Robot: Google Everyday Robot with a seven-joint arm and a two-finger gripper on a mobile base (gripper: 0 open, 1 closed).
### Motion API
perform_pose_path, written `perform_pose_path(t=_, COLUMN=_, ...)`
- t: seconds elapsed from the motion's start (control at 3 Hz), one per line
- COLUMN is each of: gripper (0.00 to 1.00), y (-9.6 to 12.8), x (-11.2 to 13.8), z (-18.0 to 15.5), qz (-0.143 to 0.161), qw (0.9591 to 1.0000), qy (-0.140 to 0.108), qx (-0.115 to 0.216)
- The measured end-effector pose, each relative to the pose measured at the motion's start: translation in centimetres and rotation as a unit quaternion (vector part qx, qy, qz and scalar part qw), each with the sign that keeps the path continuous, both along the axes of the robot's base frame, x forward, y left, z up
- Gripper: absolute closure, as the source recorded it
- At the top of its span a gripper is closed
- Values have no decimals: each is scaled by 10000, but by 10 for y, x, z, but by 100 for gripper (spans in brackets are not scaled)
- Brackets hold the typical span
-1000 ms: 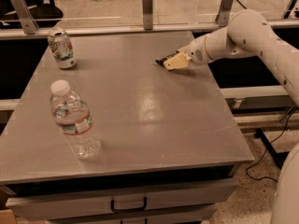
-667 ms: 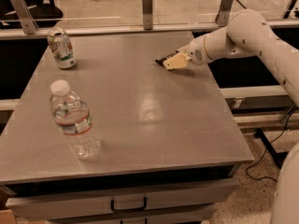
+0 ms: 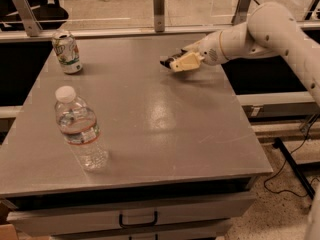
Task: Pick rxbar chocolate
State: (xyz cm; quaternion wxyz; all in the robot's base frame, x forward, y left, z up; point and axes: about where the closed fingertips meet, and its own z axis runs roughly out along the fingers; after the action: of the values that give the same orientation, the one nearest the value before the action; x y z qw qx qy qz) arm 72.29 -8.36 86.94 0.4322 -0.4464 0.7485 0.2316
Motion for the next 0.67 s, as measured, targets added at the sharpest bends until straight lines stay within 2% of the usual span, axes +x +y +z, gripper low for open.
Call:
perform_pose_path(t=0.33, gripper=100, y=25, x=-57, z=77, qz=942, qw=9922, qy=-622, qx=525)
perform_pose_path(t=0.67, gripper=100, y=38, x=-91, z=120, qz=1548, qw=9793, qy=-879, qx=963)
